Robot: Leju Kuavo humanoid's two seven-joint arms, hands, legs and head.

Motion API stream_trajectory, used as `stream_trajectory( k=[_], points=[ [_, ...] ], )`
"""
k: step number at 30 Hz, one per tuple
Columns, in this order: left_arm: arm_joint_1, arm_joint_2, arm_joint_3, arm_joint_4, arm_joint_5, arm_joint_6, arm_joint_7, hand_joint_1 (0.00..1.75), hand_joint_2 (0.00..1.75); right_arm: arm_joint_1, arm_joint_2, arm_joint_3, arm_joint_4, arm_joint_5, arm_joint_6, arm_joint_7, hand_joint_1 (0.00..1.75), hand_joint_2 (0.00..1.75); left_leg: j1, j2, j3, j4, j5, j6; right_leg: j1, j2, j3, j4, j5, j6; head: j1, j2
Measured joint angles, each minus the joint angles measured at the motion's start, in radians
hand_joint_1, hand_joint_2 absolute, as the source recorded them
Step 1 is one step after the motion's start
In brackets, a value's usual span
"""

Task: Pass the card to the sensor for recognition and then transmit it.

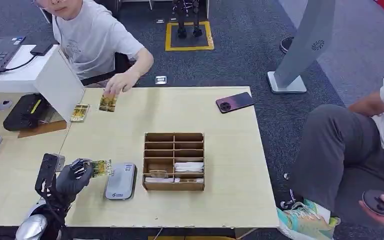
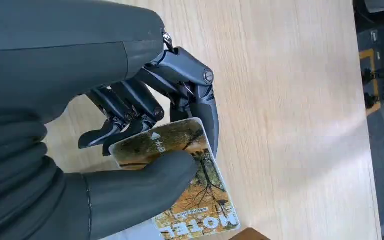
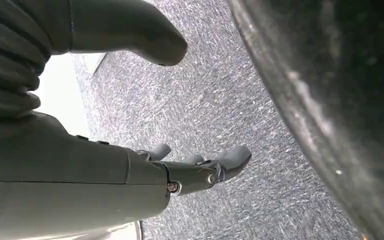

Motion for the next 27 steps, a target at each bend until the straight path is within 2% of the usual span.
stream_trajectory(
  k=[8,17,22,24,27],
  points=[
    [-0.004,-0.011,0.0,0.009,-0.001,0.0,0.0,1.75,1.75,0.0,0.0,0.0,0.0,0.0,0.0,0.0,0.0,1.75,0.0,0.0,0.0,0.0,0.0,0.0,0.0,0.0,0.0,0.0,0.0,0.0,0.0,0.0],
    [-0.029,-0.038,-0.001,0.055,-0.029,0.05,-0.011,1.75,1.75,0.0,0.0,0.0,0.0,0.005,-0.002,0.003,0.0,1.75,0.0,0.0,0.0,0.0,0.0,0.0,0.0,0.0,0.0,0.0,0.0,0.0,0.0,0.0],
    [-0.027,-0.041,-0.007,0.068,-0.049,0.014,-0.011,1.75,1.75,0.0,0.0,0.0,0.0,0.005,0.0,0.004,0.0,1.75,0.0,0.0,0.0,0.0,0.0,0.0,0.0,0.0,0.0,0.0,0.0,0.0,0.0,0.0],
    [-0.022,-0.041,-0.019,0.072,-0.091,-0.002,0.01,1.75,1.75,0.0,0.0,0.0,0.0,0.005,0.0,0.004,0.0,1.75,0.0,0.0,0.0,0.0,0.0,0.0,0.0,0.0,0.0,0.0,0.0,0.0,0.0,0.0],
    [-0.009,-0.045,-0.044,0.09,-0.156,-0.004,0.007,1.75,1.75,0.0,0.0,0.0,0.0,0.005,0.0,0.004,0.0,1.75,0.0,0.0,0.0,0.0,0.0,0.0,0.0,0.0,0.0,0.0,0.0,0.0,0.0,0.0]
  ],
)
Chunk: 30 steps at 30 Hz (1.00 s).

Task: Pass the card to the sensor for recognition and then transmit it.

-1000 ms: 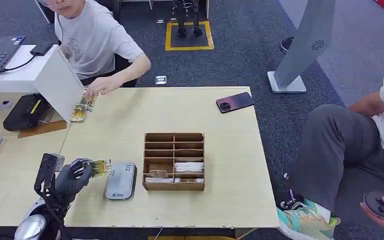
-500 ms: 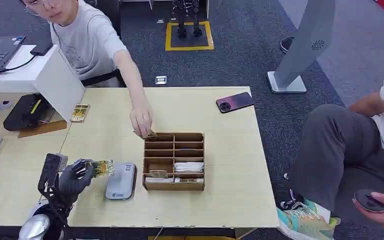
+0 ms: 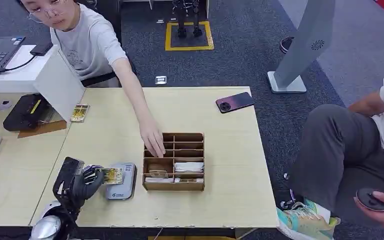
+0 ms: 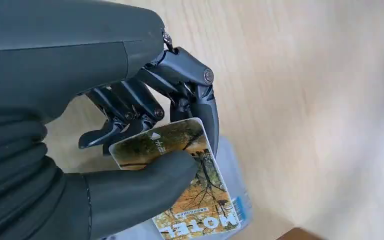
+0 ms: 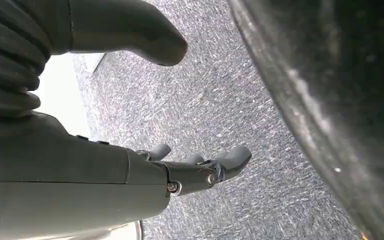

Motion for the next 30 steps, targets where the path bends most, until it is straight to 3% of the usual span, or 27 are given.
stream_trajectory(
  k=[11,19,30],
  points=[
    [0.006,-0.01,-0.014,0.028,-0.027,-0.008,-0.007,1.75,1.75,0.0,0.0,0.0,0.0,0.0,0.0,0.0,0.0,1.75,0.0,0.0,0.0,0.0,0.0,0.0,0.0,0.0,0.0,0.0,0.0,0.0,0.0,0.0],
    [0.015,-0.008,-0.014,0.028,-0.016,-0.053,-0.009,1.75,1.75,0.0,0.0,0.0,0.0,0.003,0.003,0.0,0.0,1.75,0.0,0.0,0.0,0.0,0.0,0.0,0.0,0.0,0.001,0.0,0.0,0.0,0.0,0.0],
    [0.016,-0.018,-0.017,0.028,-0.119,0.013,-0.011,1.75,1.75,0.0,0.0,0.001,0.0,0.002,0.002,0.0,0.0,1.75,0.0,0.0,0.001,0.0,0.0,0.0,0.0,0.0,0.001,0.0,0.0,0.0,0.0,0.0]
  ],
)
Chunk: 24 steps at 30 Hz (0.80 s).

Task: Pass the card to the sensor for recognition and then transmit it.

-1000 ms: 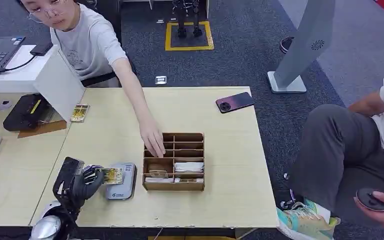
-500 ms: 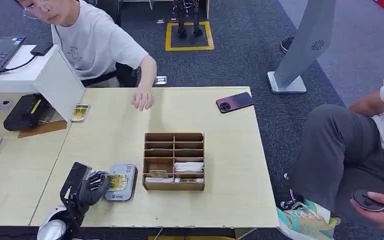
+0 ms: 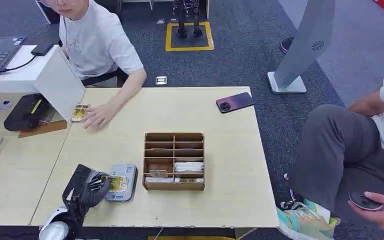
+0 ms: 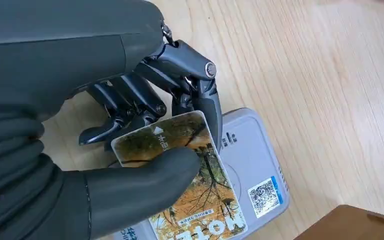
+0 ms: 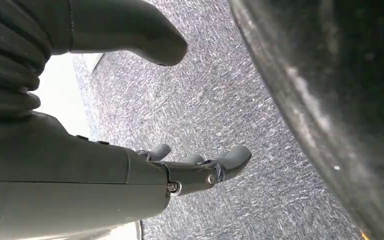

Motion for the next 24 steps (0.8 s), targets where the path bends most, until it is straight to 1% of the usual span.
stream_trajectory(
  k=[4,8,12,16,22,23,24],
  points=[
    [0.0,-0.003,-0.002,0.0,-0.019,0.01,0.0,1.75,1.75,0.0,0.0,0.0,0.0,0.0,0.0,0.0,0.0,1.75,0.0,0.0,0.0,0.0,0.0,0.0,0.0,0.0,0.0,0.0,0.0,0.0,0.0,0.0],
    [0.0,-0.012,-0.01,0.0,-0.093,0.042,-0.008,1.75,1.75,0.0,0.0,0.0,0.0,-0.002,-0.001,0.0,0.0,1.75,0.0,0.0,0.0,0.0,0.0,0.0,0.0,0.0,0.0,0.0,0.0,0.0,0.0,0.0],
    [0.0,-0.026,-0.013,0.0,-0.146,0.044,-0.009,1.75,1.75,0.0,0.0,0.0,0.0,-0.004,-0.002,0.0,0.0,1.75,0.0,0.0,0.0,0.0,0.0,0.0,0.0,0.0,0.0,0.0,0.0,0.0,0.0,0.0],
    [0.0,-0.038,-0.013,0.002,-0.164,0.042,-0.007,1.75,1.75,0.001,0.0,0.0,0.0,-0.006,-0.002,0.0,0.0,1.75,0.0,0.0,0.0,0.0,0.0,0.0,0.0,0.0,0.0,0.0,0.0,0.0,0.0,0.0],
    [0.0,-0.05,-0.013,0.006,-0.158,0.032,-0.01,1.75,1.75,0.001,0.0,0.0,0.0,-0.006,-0.002,0.0,0.0,1.75,0.0,0.0,0.0,0.0,0.0,0.0,0.0,0.0,0.001,0.0,0.0,0.0,0.0,0.0],
    [0.001,-0.052,-0.013,0.006,-0.118,0.011,-0.023,1.75,1.75,0.001,0.0,0.0,0.0,-0.006,-0.002,-0.003,0.0,1.75,0.0,0.0,0.0,0.0,0.0,0.0,0.0,0.0,0.001,0.0,0.0,0.0,0.0,0.0],
    [0.002,-0.053,-0.013,0.005,-0.052,-0.017,-0.042,1.75,1.75,0.001,0.0,0.0,0.0,-0.004,-0.002,-0.005,0.0,1.75,0.0,-0.001,0.0,0.0,0.0,0.0,0.0,-0.001,0.001,0.0,0.0,0.0,0.0,0.0]
  ],
)
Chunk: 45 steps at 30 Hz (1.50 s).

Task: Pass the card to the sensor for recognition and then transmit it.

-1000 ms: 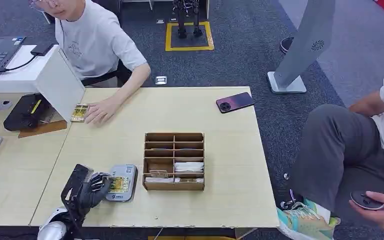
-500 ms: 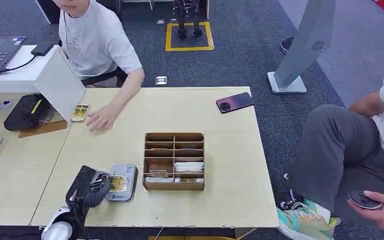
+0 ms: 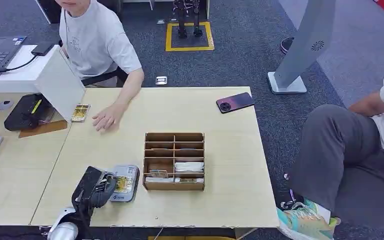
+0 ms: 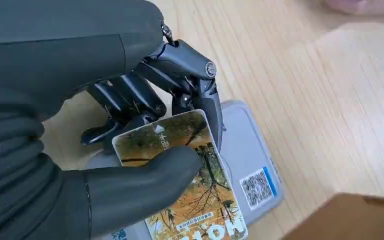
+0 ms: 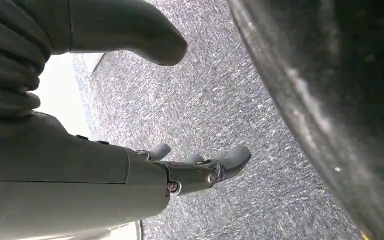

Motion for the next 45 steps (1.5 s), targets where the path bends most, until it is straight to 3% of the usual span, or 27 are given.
stream_trajectory(
  k=[2,5,11,16,21,28,31,35,42,43,45],
  points=[
    [0.017,-0.003,0.007,-0.018,0.183,-0.027,-0.066,1.75,1.75,0.0,0.0,0.003,0.0,0.004,0.0,-0.002,0.0,1.75,0.0,0.0,0.0,0.0,0.0,0.0,0.0,0.0,-0.001,0.0,0.0,0.0,0.0,0.0],
    [-0.001,-0.021,0.031,-0.069,0.327,0.028,-0.129,1.75,1.75,0.0,0.0,0.005,0.0,0.005,0.0,-0.002,0.0,1.75,0.0,0.0,-0.001,0.001,0.001,0.001,0.0,0.0,-0.001,0.0,0.0,0.0,0.0,0.0],
    [-0.18,-0.039,0.089,-0.119,0.399,0.216,-0.21,1.75,1.75,-0.004,0.0,0.012,0.0,0.016,-0.001,-0.003,0.0,1.75,0.001,-0.002,-0.002,0.001,0.004,0.002,0.0,-0.003,-0.001,0.0,0.003,0.001,0.0,0.0],
    [-0.305,-0.048,0.103,-0.119,0.392,0.268,-0.243,1.75,1.75,-0.006,0.0,0.021,0.0,0.019,0.0,-0.005,0.0,1.75,0.001,-0.002,-0.002,0.001,0.005,0.001,0.0,-0.002,-0.001,0.0,0.004,0.001,0.0,0.0],
    [-0.361,-0.054,0.103,-0.104,0.25,0.356,-0.288,1.75,1.75,-0.01,-0.001,0.033,0.0,0.027,0.004,-0.006,0.0,1.75,0.0,-0.002,-0.002,0.001,0.005,0.001,0.0,-0.001,-0.002,0.0,0.004,0.002,0.0,0.0],
    [-0.402,-0.058,0.103,-0.076,0.185,0.387,-0.291,1.75,1.75,-0.011,-0.001,0.037,-0.001,0.029,0.005,-0.006,0.0,1.75,0.0,-0.001,-0.002,0.001,0.005,0.001,0.0,-0.001,-0.003,0.0,0.004,0.002,0.0,0.0],
    [-0.421,-0.053,0.09,-0.048,-0.014,0.45,-0.299,1.75,1.75,-0.013,-0.001,0.041,-0.001,0.033,0.011,-0.006,0.0,1.75,0.0,-0.002,-0.002,0.001,0.005,0.002,0.0,-0.001,-0.003,0.0,0.004,0.002,0.0,0.0],
    [-0.458,-0.053,0.072,0.01,-0.189,0.496,-0.293,1.75,1.75,-0.018,-0.002,0.047,-0.001,0.037,0.022,-0.006,0.0,1.75,0.0,-0.002,-0.002,0.001,0.005,0.002,0.0,-0.002,-0.002,0.0,0.004,0.002,0.0,0.0],
    [-0.467,-0.057,0.067,0.067,-0.265,0.506,-0.291,1.75,1.75,-0.018,-0.002,0.055,-0.001,0.036,0.021,-0.006,0.0,1.75,0.0,0.002,-0.002,0.001,0.005,0.002,0.0,0.003,-0.003,0.0,0.006,0.002,0.0,0.0],
    [-0.467,-0.057,0.066,0.071,-0.296,0.511,-0.291,0.0,1.75,-0.018,-0.002,0.056,-0.001,0.036,0.021,-0.009,0.0,1.75,0.0,0.002,-0.002,0.001,0.005,0.002,0.0,0.003,-0.003,0.0,0.006,0.002,0.0,0.0],
    [-0.467,-0.057,0.066,0.08,-0.339,0.512,-0.291,0.0,1.75,-0.019,-0.002,0.057,-0.001,0.036,0.022,-0.01,0.0,1.75,0.0,0.001,-0.003,0.001,0.005,0.002,0.0,0.002,-0.003,0.0,0.006,0.002,0.0,0.0]
  ],
)
